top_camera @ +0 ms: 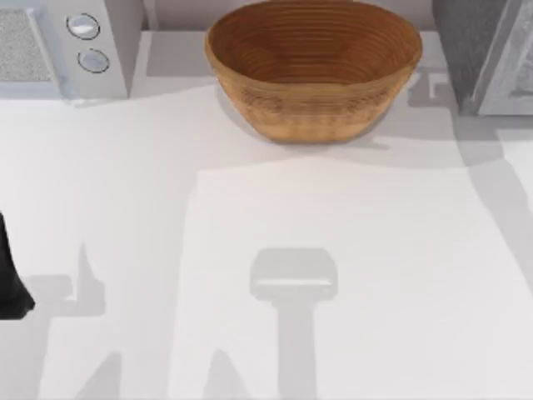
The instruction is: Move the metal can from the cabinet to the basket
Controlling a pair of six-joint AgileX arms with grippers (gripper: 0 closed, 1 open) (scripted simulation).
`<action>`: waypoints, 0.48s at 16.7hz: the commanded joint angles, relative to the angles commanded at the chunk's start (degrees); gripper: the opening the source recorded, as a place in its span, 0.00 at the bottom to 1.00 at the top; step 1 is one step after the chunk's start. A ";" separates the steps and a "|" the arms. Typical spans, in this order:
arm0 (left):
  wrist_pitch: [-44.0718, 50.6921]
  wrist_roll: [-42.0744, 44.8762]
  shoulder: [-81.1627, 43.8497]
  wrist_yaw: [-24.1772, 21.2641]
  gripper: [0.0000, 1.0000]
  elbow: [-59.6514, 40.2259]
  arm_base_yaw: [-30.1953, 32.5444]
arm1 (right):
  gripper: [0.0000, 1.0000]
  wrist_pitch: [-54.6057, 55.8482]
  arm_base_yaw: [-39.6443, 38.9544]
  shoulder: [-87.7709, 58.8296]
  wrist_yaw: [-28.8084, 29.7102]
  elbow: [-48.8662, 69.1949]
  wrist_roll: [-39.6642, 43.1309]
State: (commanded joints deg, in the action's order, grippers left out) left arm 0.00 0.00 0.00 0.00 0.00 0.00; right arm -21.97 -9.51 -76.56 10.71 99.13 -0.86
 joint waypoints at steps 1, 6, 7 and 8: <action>0.00 0.00 0.00 0.00 1.00 0.00 0.00 | 1.00 0.09 0.22 -0.75 -0.12 0.74 0.00; 0.00 0.00 0.00 0.00 1.00 0.00 0.00 | 1.00 1.25 1.54 -8.63 -1.25 6.79 -0.04; 0.00 0.00 0.00 0.00 1.00 0.00 0.00 | 1.00 1.50 1.83 -10.10 -1.51 8.03 -0.04; 0.00 0.00 0.00 0.00 1.00 0.00 0.00 | 1.00 1.74 2.11 -11.19 -1.77 9.08 -0.04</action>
State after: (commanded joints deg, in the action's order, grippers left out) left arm 0.00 0.00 0.00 0.00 0.00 0.00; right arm -20.23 -7.40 -87.75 8.94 108.22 -0.90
